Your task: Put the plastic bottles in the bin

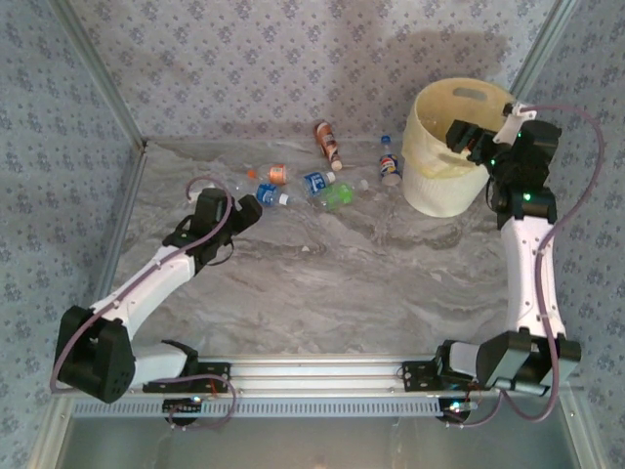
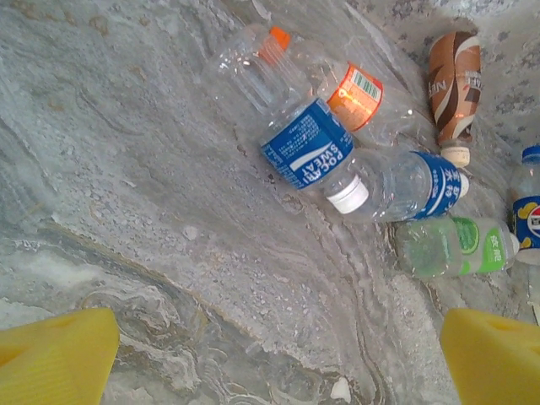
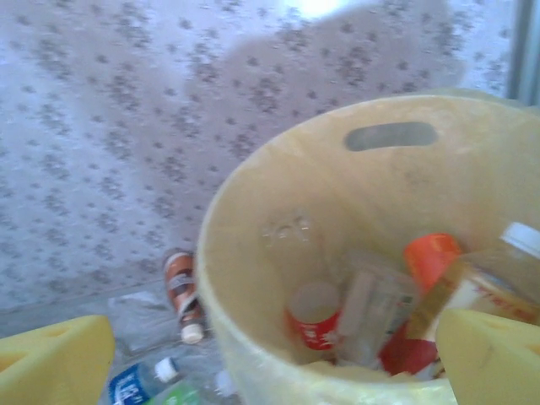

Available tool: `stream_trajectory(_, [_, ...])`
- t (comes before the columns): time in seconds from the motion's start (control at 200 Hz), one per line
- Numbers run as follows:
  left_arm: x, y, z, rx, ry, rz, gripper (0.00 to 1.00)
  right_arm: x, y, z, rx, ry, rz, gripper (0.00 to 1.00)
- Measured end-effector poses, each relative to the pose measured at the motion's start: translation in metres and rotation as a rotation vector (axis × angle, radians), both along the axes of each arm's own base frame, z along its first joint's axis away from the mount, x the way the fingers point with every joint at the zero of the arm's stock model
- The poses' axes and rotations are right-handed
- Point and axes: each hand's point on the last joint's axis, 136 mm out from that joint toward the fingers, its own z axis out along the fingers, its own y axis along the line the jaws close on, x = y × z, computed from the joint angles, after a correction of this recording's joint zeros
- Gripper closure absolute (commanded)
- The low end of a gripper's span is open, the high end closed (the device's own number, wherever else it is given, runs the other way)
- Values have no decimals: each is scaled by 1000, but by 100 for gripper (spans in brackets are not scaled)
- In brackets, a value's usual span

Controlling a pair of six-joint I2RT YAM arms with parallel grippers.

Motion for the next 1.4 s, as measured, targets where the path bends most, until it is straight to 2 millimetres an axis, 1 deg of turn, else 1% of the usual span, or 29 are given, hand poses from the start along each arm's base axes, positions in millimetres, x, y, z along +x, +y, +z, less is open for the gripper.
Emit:
stream_trajectory(0.11, [1,-1,-4,-4,15,-5,2,-15,25,2,15,-66,81,0])
stream_trajectory(0.235, [2,1,-11,-14,36,6,2,-40,56,-2,19,-117,182,0])
stream_trajectory(0.335, [4,6,-19,-22,64,30,2,-62,74,-7,15,-145,238,0])
stream_trajectory(0.415, [8,9,-25,-25,94,54,2,-78,81,-14,7,-156,257,0])
stream_trajectory(0.48, [13,11,-27,-31,112,70,2,-86,81,-17,-6,-160,246,0])
stream_trajectory(0.56, [22,11,-27,-41,125,92,2,-92,75,-20,-24,-158,213,0])
stream_trajectory(0.744, [49,12,-32,-87,159,168,2,-97,70,-22,-50,-154,188,0])
stream_trajectory(0.849, [72,19,-43,-116,193,240,2,-97,70,-22,-51,-153,185,0])
stream_trajectory(0.934, [98,23,-55,-133,227,298,2,-97,70,-22,-51,-153,185,0])
stream_trajectory(1.064, [138,27,-68,-168,252,367,2,-97,69,-23,-51,-150,182,0])
stream_trajectory(1.179, [167,27,-79,-194,267,410,2,-97,69,-29,-57,-124,181,0])
stream_trajectory(1.279, [182,24,-90,-208,289,439,2,-99,68,-31,-69,-106,176,0])
stream_trajectory(1.399, [189,22,-97,-220,311,464,2,-104,67,-31,-82,-103,167,0])
